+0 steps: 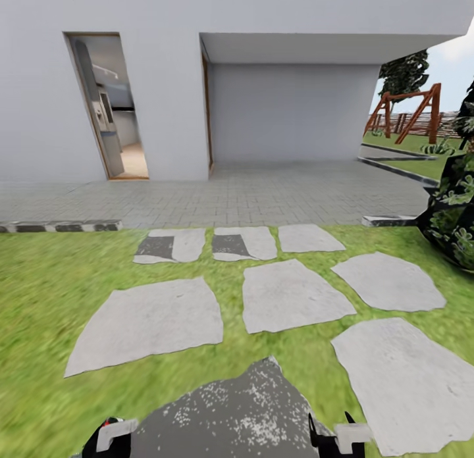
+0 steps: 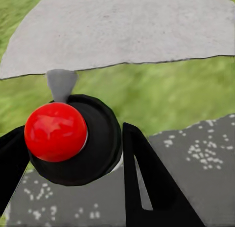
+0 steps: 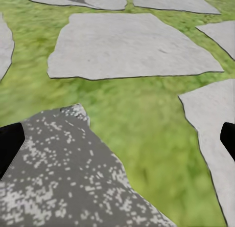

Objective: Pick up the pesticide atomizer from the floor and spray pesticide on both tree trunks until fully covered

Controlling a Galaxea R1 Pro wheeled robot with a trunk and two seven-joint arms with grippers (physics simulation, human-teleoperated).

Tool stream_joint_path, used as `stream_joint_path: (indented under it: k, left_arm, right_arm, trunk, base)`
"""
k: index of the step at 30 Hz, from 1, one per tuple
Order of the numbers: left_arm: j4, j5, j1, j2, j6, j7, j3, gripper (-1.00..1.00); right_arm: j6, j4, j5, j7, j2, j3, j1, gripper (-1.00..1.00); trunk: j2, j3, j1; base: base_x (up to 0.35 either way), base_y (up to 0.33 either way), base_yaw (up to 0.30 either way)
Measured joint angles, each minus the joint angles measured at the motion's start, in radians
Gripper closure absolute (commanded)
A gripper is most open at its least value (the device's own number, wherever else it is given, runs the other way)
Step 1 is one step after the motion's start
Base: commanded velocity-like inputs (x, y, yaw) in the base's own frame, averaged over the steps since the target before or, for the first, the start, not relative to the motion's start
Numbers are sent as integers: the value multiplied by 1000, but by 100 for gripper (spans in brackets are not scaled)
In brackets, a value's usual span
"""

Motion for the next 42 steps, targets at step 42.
stream_joint_path:
  k: [42]
  left_arm:
    - [13, 3, 26, 0, -39, 2, 1, 100]
  right_arm:
    - [2, 1, 1, -95, 6, 4, 0, -100]
  trunk:
    - [0, -23, 0]
  base:
    - [0, 0, 279]
